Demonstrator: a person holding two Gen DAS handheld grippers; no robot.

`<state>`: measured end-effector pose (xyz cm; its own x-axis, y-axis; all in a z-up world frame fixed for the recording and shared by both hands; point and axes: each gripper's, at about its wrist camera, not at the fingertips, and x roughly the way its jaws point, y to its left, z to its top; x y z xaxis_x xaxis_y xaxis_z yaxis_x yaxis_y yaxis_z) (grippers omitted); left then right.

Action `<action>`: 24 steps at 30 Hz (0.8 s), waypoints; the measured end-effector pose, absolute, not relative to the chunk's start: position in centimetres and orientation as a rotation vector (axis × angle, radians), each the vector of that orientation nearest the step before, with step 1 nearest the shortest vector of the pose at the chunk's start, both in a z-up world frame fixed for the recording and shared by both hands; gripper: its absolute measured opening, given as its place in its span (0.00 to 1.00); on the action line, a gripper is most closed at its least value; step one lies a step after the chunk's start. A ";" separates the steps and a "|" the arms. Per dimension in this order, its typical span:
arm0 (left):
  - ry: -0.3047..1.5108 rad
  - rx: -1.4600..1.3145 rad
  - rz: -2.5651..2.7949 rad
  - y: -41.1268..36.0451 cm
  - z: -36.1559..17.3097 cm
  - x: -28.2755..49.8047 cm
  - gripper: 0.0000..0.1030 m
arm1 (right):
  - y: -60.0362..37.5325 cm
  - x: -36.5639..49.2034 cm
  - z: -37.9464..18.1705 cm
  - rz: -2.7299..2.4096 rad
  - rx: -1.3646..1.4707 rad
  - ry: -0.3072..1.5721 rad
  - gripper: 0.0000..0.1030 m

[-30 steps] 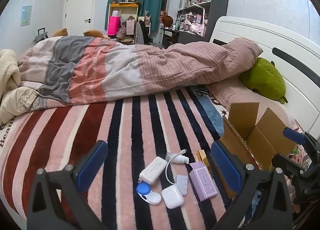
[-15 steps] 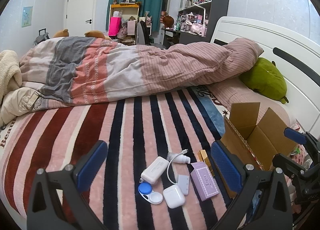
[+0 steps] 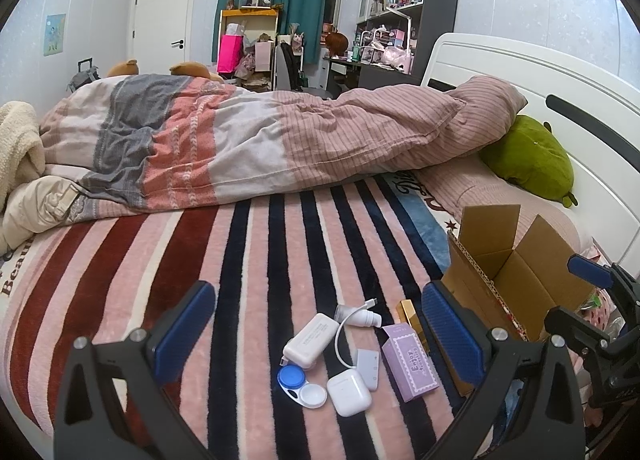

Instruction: Organize rigid objects

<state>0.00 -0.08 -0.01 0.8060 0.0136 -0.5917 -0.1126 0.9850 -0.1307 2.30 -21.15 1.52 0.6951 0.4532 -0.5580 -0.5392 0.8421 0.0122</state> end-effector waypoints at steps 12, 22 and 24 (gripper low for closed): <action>0.631 -0.160 0.066 0.9 0.5 -0.3 1.00 | -21.1 2.3 1.4 0.557 -0.157 0.581 1.00; 0.631 -0.159 0.066 1.4 0.8 -0.9 1.00 | -21.1 2.4 1.4 0.556 -0.157 0.581 1.00; 0.632 -0.158 0.065 1.3 0.8 -0.8 0.99 | -21.1 2.4 1.4 0.556 -0.156 0.580 1.00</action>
<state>-0.85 1.32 0.76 0.8055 0.0124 -0.5924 -0.1088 0.9859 -0.1274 2.35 -21.13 1.42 0.6948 0.4530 -0.5587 -0.5388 0.8423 0.0129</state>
